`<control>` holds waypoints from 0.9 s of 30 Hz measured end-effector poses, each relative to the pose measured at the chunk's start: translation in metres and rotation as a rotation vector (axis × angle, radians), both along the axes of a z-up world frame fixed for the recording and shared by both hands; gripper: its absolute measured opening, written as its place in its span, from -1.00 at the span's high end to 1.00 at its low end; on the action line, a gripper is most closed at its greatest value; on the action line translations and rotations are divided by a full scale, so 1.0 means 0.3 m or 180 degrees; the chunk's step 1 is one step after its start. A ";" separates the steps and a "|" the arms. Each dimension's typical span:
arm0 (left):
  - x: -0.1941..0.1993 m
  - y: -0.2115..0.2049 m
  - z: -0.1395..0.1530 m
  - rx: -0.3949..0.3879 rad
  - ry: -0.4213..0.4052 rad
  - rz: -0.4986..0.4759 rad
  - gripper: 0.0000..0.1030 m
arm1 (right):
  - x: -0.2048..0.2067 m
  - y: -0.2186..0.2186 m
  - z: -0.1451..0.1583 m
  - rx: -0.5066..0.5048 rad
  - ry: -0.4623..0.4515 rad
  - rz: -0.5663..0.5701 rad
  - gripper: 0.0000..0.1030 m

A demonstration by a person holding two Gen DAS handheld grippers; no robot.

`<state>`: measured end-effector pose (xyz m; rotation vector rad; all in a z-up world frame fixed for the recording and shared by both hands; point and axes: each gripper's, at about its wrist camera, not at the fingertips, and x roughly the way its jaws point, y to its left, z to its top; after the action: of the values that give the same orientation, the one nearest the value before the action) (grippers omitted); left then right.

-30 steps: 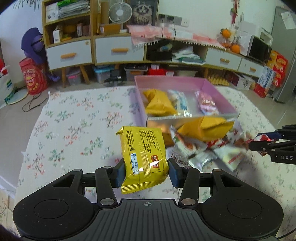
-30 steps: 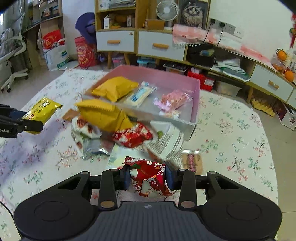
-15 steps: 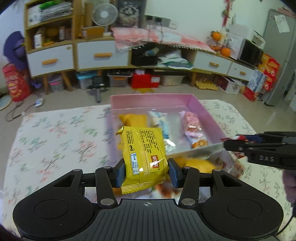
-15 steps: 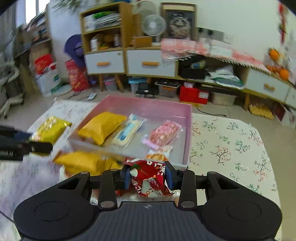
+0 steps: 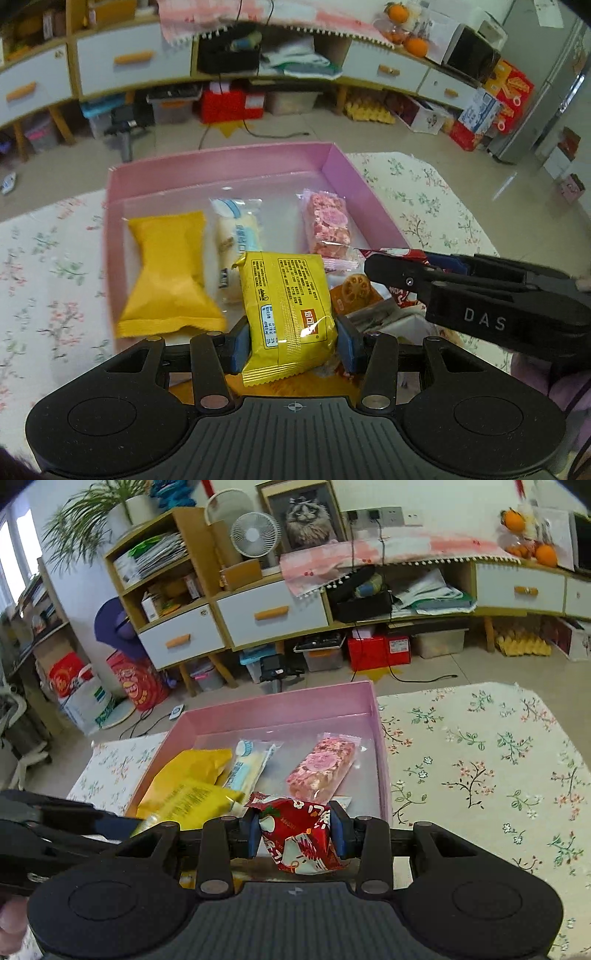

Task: Organize snacks
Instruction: 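Carry both packets into the pink box and open both tools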

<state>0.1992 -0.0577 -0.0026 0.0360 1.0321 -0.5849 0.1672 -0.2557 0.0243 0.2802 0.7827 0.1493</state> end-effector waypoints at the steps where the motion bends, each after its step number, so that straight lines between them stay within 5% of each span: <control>1: 0.011 -0.005 -0.005 -0.0016 0.0029 0.0006 0.14 | 0.004 -0.007 -0.006 0.0030 0.0009 -0.0020 0.85; 18: 0.110 -0.022 -0.074 0.0017 -0.0021 0.0333 0.16 | 0.025 -0.051 -0.050 0.0425 0.0073 -0.0231 0.80; 23: 0.103 -0.005 -0.054 0.0038 -0.0053 0.0307 0.01 | 0.031 -0.048 -0.047 0.0461 0.0056 -0.0240 0.73; 27: 0.076 0.003 -0.027 0.0033 -0.0109 0.0265 -0.25 | 0.024 -0.066 -0.038 0.0541 0.0037 -0.0323 0.23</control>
<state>0.2220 -0.0569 -0.0108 0.0122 0.9987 -0.5017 0.1743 -0.2755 0.0129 0.4813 0.7667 0.1186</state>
